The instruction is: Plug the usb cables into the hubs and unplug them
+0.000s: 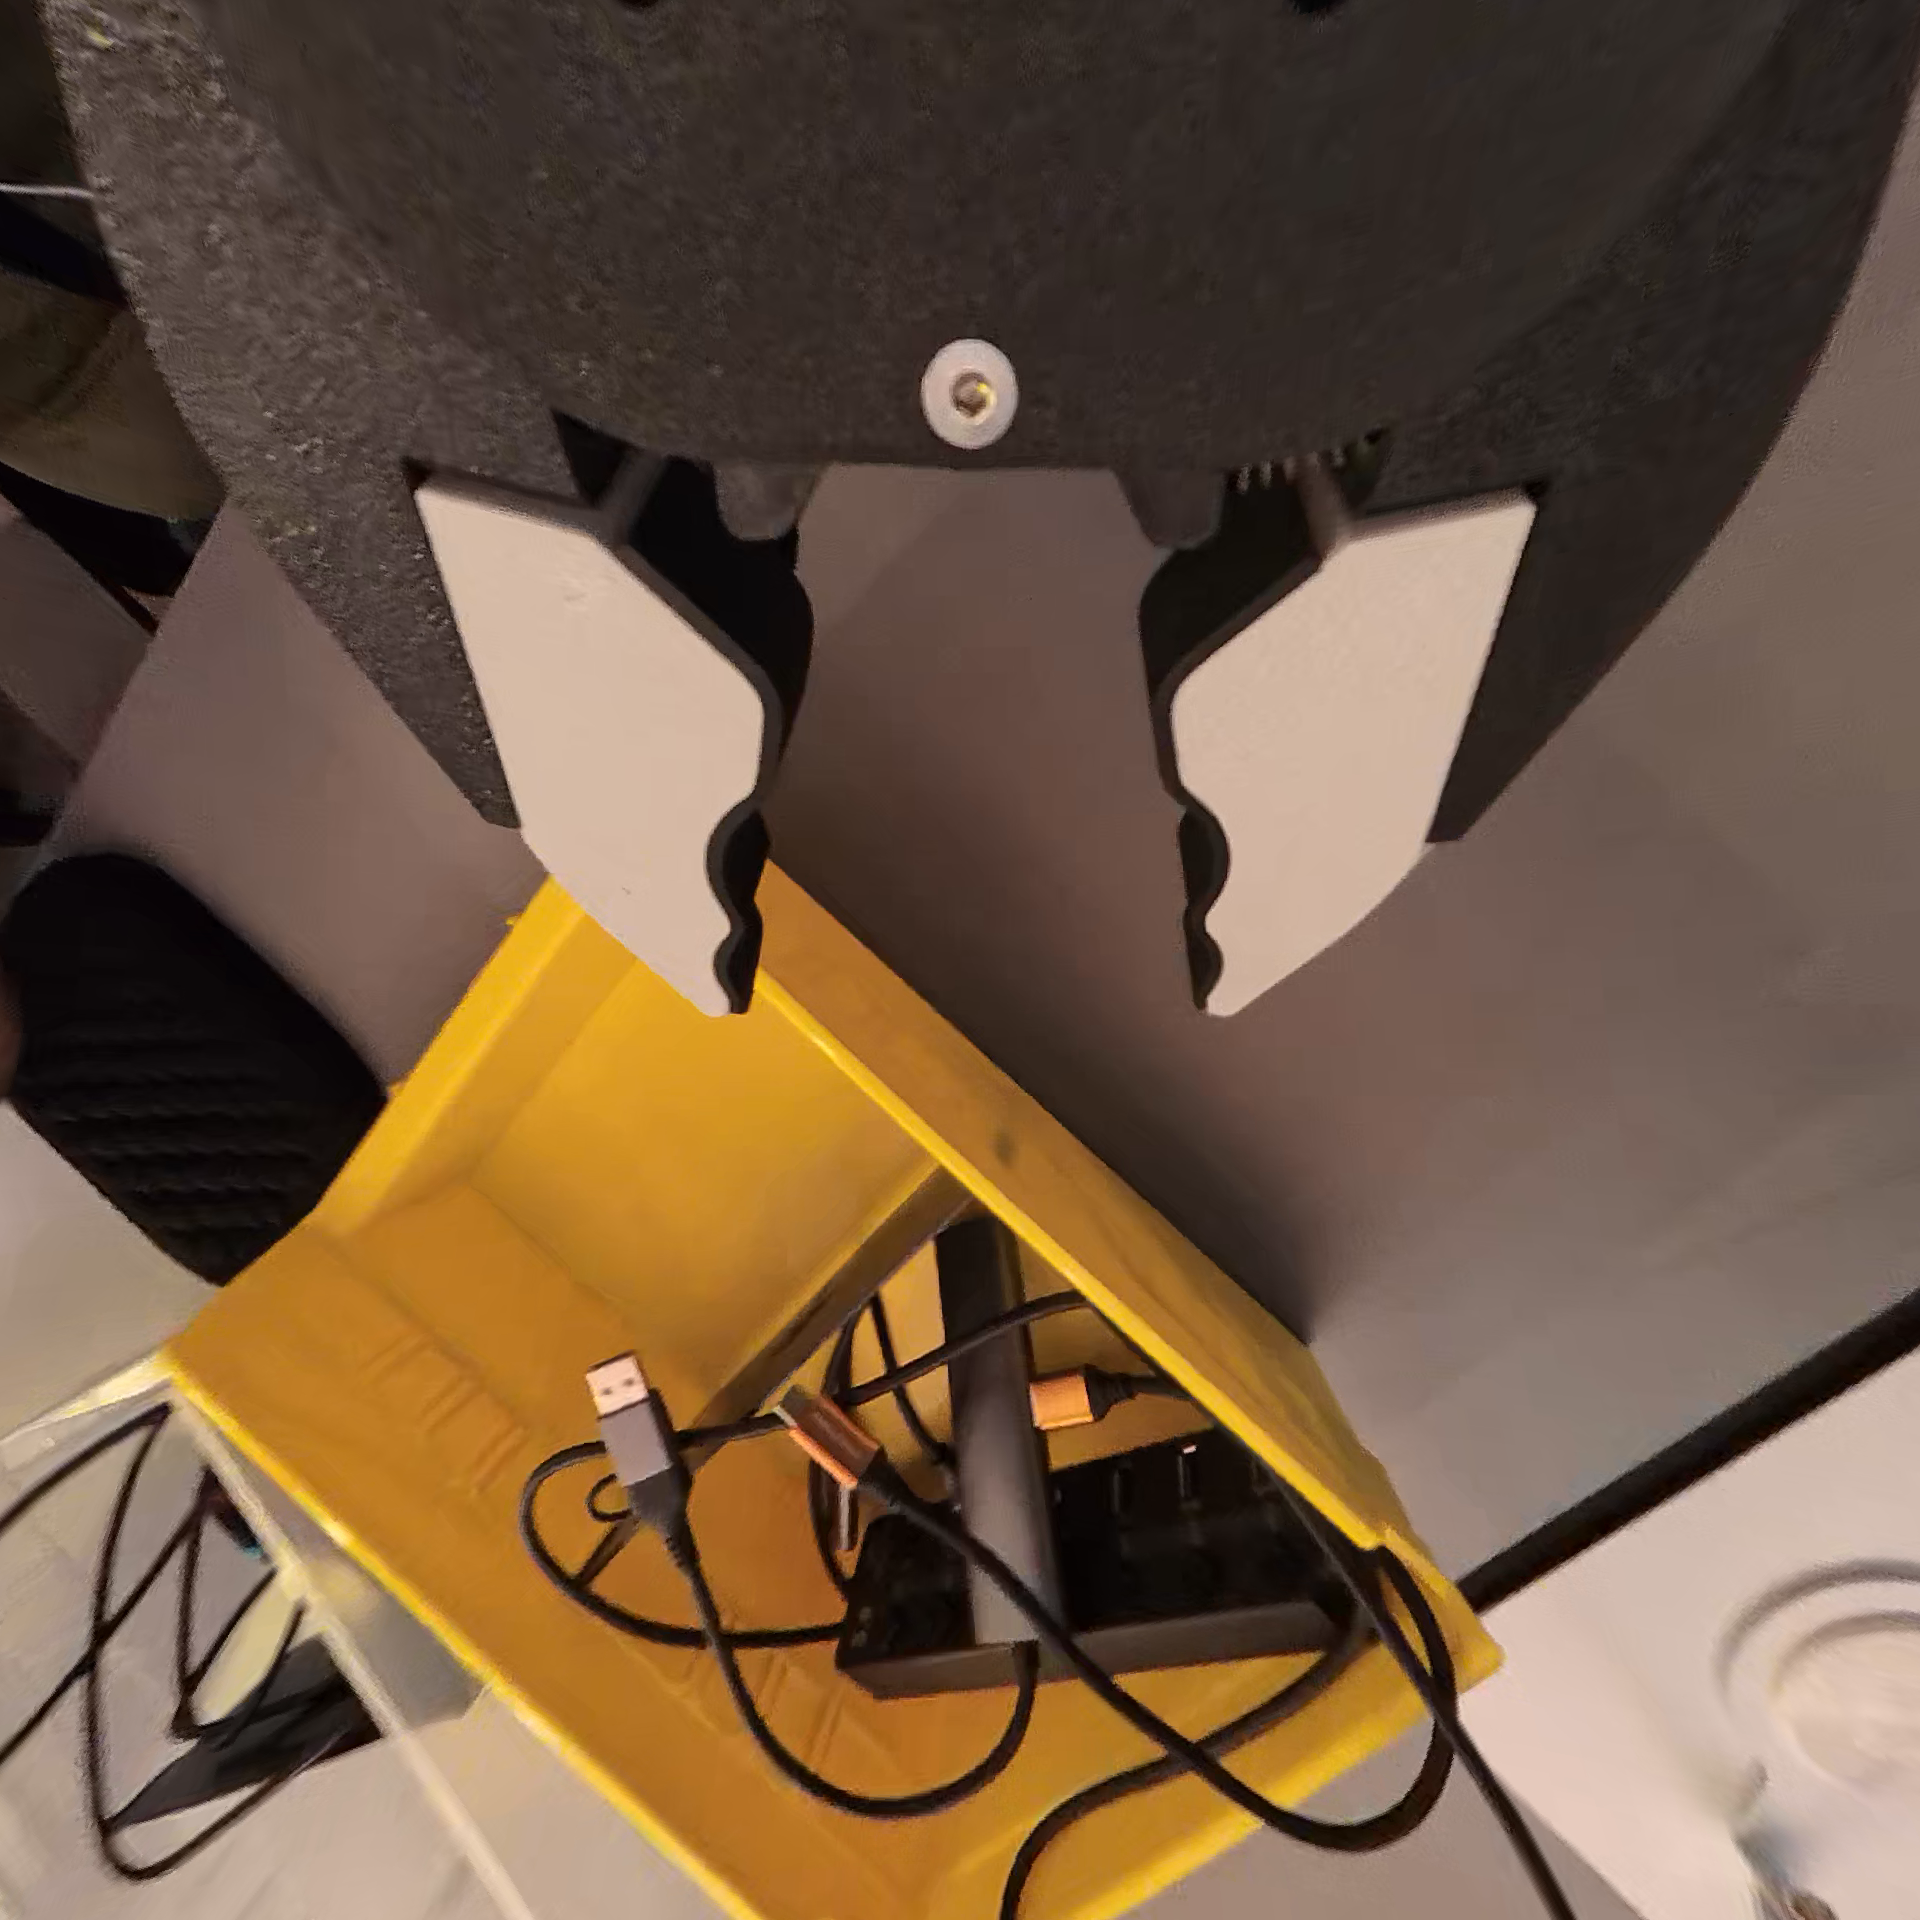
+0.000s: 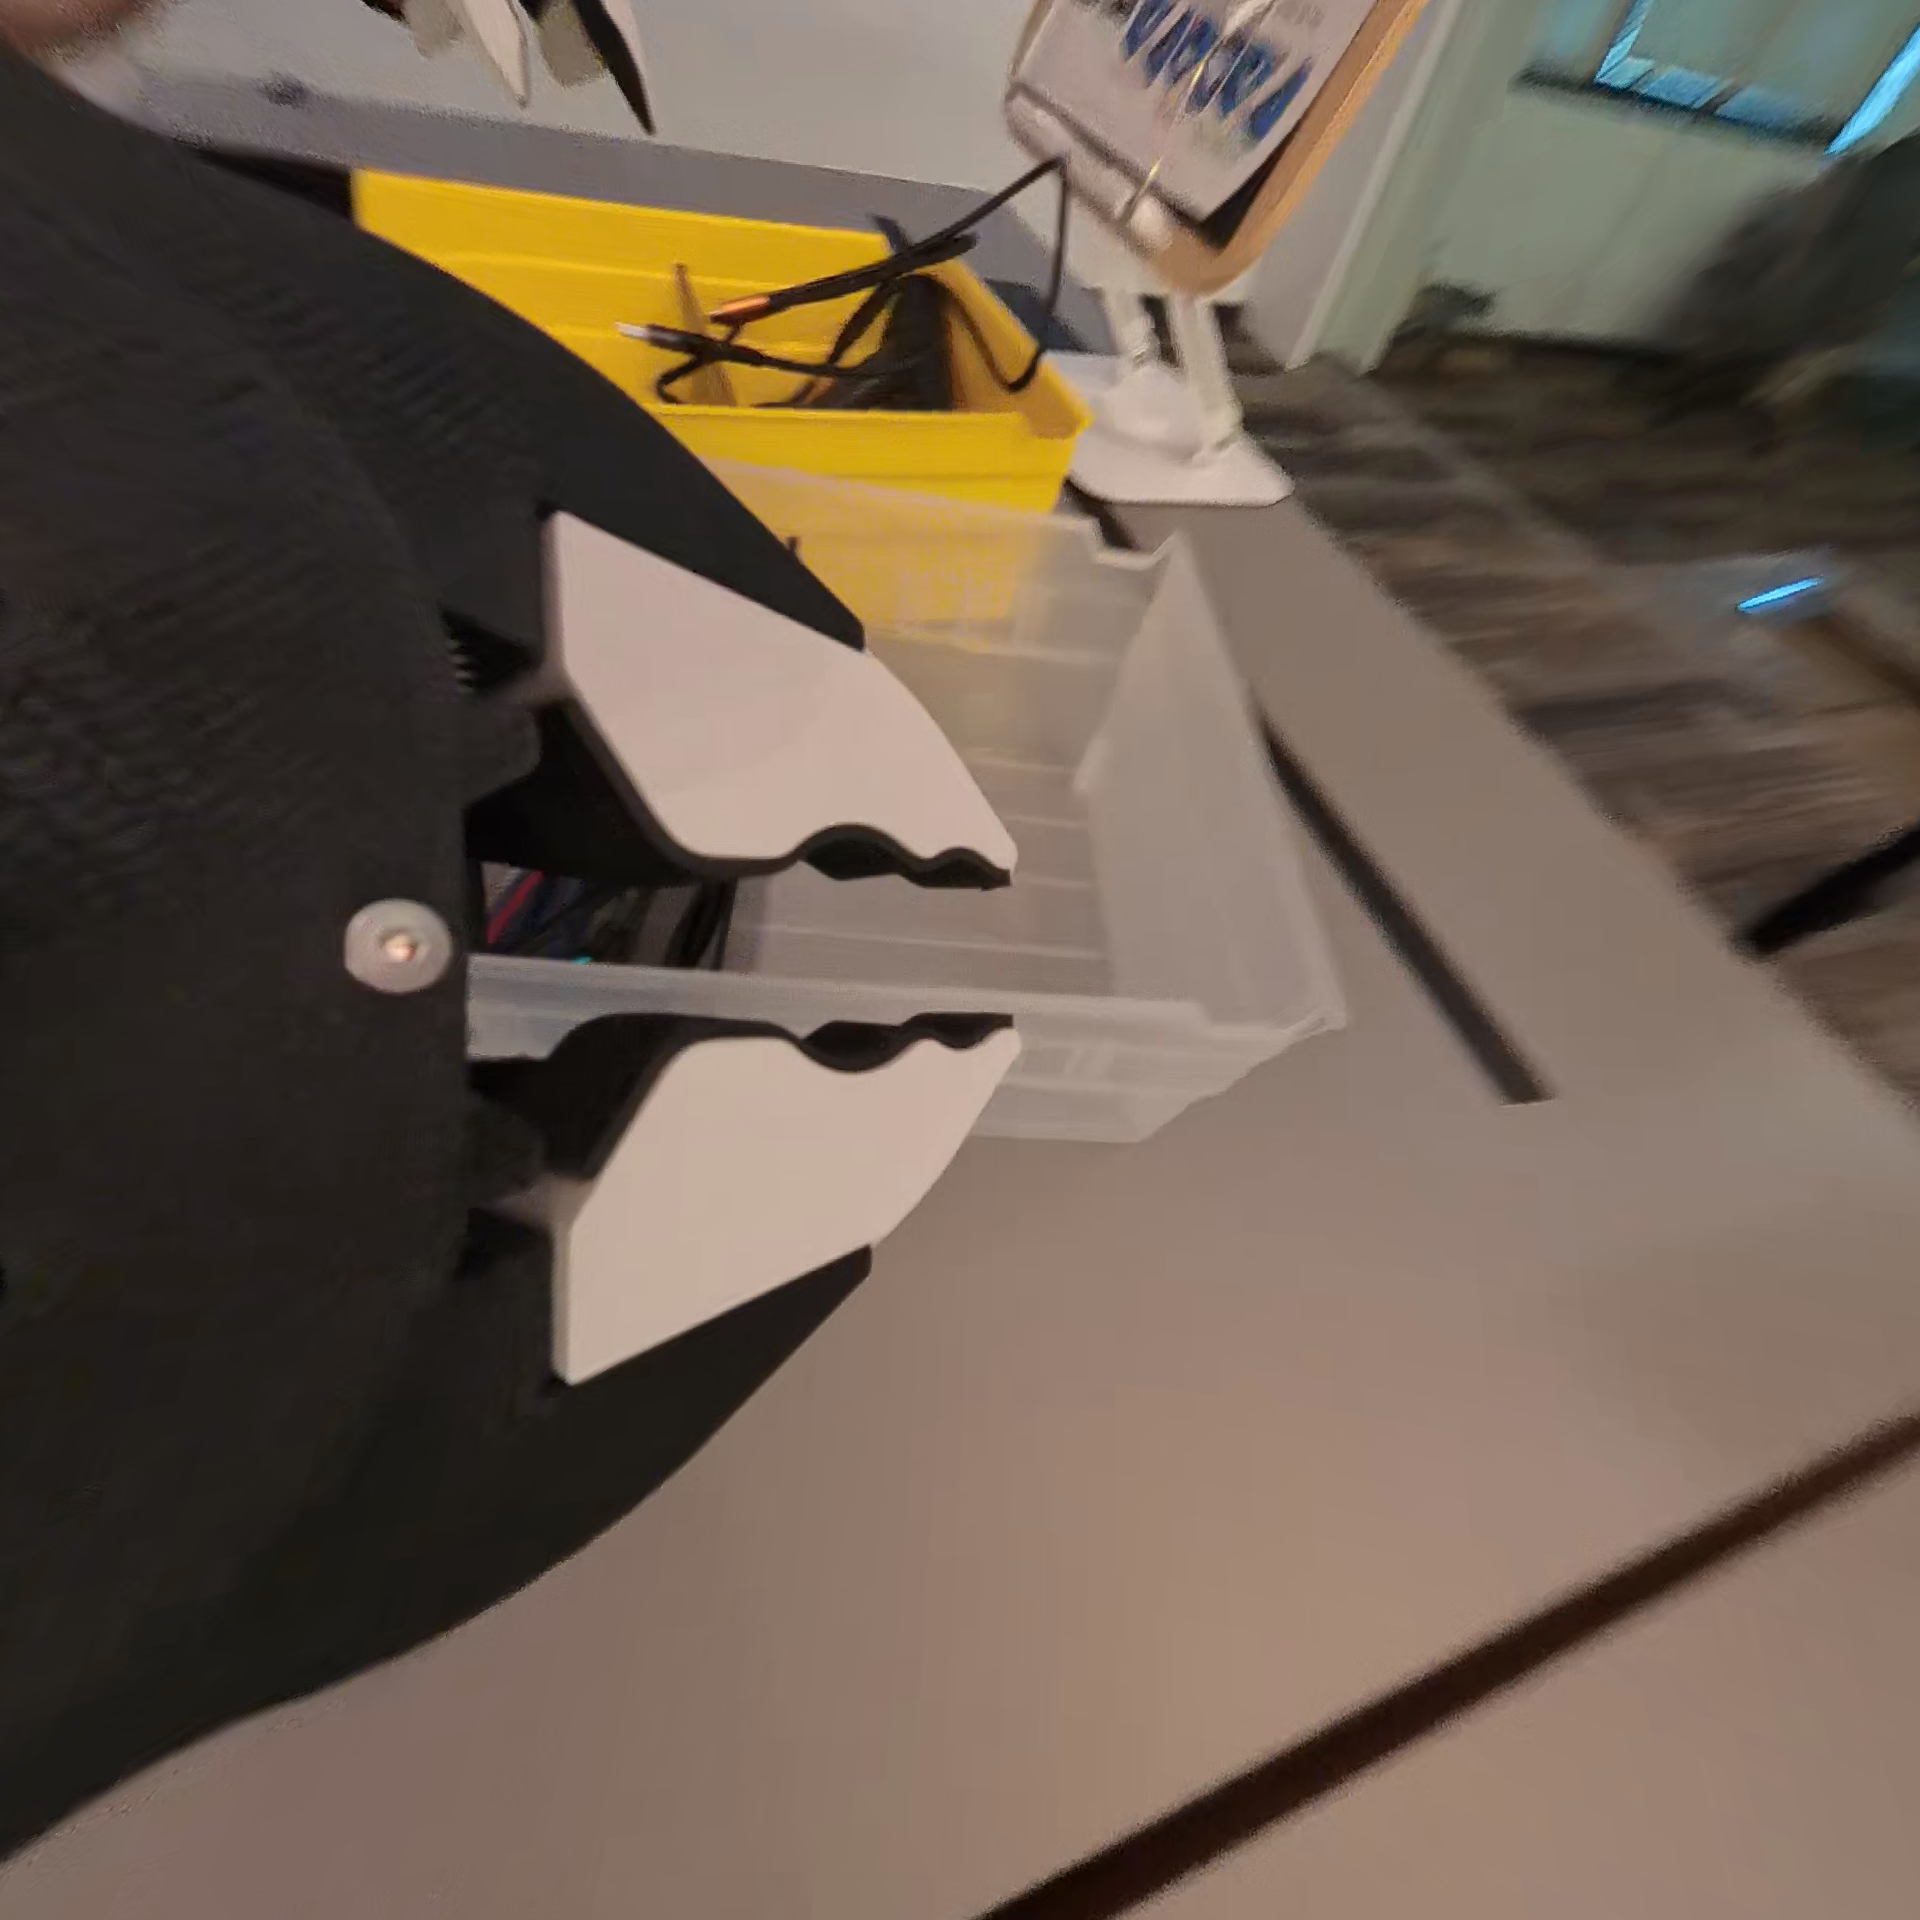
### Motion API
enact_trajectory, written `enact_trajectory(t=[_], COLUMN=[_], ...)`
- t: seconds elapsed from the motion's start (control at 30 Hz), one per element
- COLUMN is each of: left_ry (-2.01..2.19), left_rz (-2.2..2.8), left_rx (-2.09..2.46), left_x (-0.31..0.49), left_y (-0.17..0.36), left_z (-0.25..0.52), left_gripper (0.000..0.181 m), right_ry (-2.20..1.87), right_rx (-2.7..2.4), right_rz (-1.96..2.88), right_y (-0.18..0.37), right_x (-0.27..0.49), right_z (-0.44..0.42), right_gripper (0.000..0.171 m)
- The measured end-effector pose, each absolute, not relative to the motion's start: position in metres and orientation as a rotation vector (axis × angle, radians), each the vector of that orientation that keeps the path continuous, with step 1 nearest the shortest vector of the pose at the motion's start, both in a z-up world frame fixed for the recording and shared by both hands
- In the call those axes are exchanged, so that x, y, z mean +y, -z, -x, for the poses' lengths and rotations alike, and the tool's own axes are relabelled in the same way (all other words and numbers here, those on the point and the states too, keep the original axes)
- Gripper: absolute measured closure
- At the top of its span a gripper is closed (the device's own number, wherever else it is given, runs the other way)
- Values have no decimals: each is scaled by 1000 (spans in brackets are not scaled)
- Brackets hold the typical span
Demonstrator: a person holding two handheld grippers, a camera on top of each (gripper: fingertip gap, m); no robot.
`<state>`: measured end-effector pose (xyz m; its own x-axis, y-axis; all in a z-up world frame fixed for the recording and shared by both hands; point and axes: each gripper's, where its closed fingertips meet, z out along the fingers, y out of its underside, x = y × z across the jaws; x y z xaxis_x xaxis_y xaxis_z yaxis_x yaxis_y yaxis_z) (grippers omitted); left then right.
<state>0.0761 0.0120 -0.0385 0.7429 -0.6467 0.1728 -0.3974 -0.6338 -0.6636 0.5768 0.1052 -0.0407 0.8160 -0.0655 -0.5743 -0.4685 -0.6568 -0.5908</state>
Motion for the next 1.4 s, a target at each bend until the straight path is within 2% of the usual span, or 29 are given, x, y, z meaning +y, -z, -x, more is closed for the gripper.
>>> enact_trajectory(t=[0.2,0.53,0.7,0.8,0.97,1.0,1.03,1.1,1.17,1.27,1.4], left_ry=[479,388,429,349,308,312,355,290,276,172,216], left_rz=[2475,2755,2960,3006,3050,3078,3117,3155,3184,3187,3193], left_rx=[723,638,526,573,588,593,607,621,624,610,517], left_x=[27,25,23,22,25,22,17,16,16,26,34], left_y=[45,76,93,99,108,112,115,118,118,119,119], left_z=[-85,-89,-92,-98,-114,-117,-122,-118,-113,-87,-55], left_gripper=[104,106,109,123,130,135,146,150,155,171,176], right_ry=[-567,-802,-793,-817,-837,-841,-843,-850,-844,-821,-821], right_rx=[290,209,193,180,138,129,122,110,88,39,-43], right_rz=[1976,1994,1979,1967,1996,2001,2006,2021,2044,2075,2132], right_y=[-13,-15,-22,-24,-21,-21,-20,-20,-20,-20,-15], right_x=[106,100,99,102,107,107,108,108,107,104,100], right_z=[-574,-545,-543,-539,-528,-526,-524,-520,-516,-509,-498], right_gripper=[149,149,150,150,150,150,150,150,150,150,150])
